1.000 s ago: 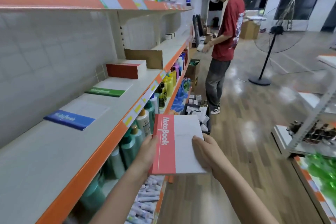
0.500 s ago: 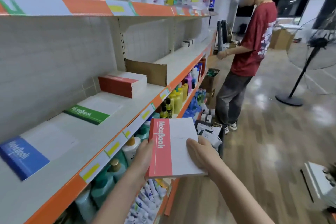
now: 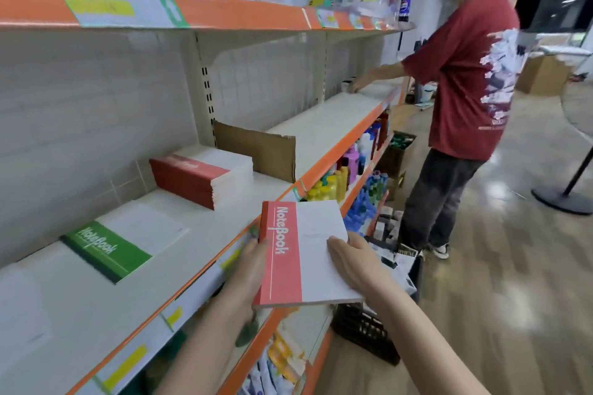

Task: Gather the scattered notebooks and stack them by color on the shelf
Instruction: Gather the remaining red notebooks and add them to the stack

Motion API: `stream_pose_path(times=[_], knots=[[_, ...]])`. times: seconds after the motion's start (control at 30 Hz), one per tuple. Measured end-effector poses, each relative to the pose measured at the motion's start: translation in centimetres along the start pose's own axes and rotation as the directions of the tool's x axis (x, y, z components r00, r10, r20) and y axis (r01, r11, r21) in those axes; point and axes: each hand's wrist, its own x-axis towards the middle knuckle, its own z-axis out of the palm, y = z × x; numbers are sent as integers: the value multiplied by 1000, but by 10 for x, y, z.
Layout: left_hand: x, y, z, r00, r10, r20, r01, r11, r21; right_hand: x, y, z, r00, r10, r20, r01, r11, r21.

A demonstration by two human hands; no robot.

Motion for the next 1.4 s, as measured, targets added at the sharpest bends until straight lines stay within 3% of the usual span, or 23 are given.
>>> stream_pose_path(times=[0.13, 0.47, 0.9, 1.1, 1.23, 1.4], knots=[[41, 24, 5, 995, 7, -95, -8, 1000, -8, 54, -23, -5, 998, -6, 61, 8, 999, -38], [95, 70, -7, 970, 85, -229, -121, 981, -151, 147, -81, 11, 957, -196, 214, 189, 981, 50], [134, 103, -47, 792, -14, -611, -157, 961, -226, 249, -152, 71, 756, -237, 611, 332, 942, -45], [154, 111, -67, 710, 22, -704, -151, 981, -123, 281, -178, 102, 673, -280, 684, 487, 864, -126], [166, 114, -79, 646, 24, -763, -49, 999, -10, 296, -191, 127, 674, -330, 661, 650, 691, -316], [183, 115, -90, 589, 71, -805, 10, 995, 95, 304, -203, 150, 654, -415, 632, 733, 552, -397]])
